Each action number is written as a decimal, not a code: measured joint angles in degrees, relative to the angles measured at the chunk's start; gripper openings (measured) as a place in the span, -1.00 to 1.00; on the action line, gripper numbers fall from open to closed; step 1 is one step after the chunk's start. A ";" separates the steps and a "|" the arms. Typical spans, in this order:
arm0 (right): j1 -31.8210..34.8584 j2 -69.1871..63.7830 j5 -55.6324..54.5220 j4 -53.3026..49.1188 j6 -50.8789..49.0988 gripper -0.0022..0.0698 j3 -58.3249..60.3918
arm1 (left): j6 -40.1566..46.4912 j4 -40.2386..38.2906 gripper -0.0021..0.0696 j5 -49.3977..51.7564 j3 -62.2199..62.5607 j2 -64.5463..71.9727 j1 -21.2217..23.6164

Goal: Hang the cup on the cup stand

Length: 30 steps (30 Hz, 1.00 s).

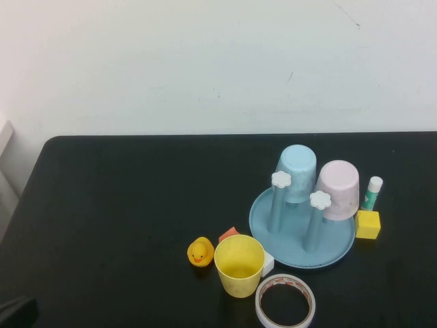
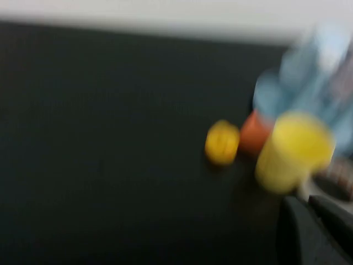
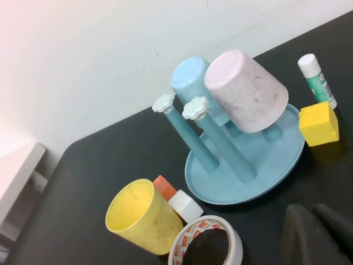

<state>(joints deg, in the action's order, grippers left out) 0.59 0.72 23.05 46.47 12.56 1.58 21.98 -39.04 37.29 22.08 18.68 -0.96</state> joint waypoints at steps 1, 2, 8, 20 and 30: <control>0.00 0.00 0.08 0.00 0.39 -0.94 0.00 | 1.09 2.11 -0.95 2.68 2.11 3.51 0.00; 0.00 0.00 0.08 0.00 0.66 -0.94 0.00 | 2.27 3.88 -0.95 4.96 4.17 6.89 0.00; 0.00 0.00 0.73 0.00 1.44 -0.94 0.00 | 6.23 9.74 -0.95 11.10 15.72 23.14 -0.12; 0.00 0.00 2.00 0.04 4.99 -0.94 0.00 | -0.87 27.15 -0.95 14.79 33.53 45.95 -17.56; 0.00 0.00 2.00 0.56 7.30 -0.94 0.00 | -5.90 38.60 -0.84 21.93 47.12 64.96 -32.72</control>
<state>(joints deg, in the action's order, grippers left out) 0.59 0.72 25.05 47.02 19.86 1.58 16.08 -0.44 59.21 69.20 83.64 -33.68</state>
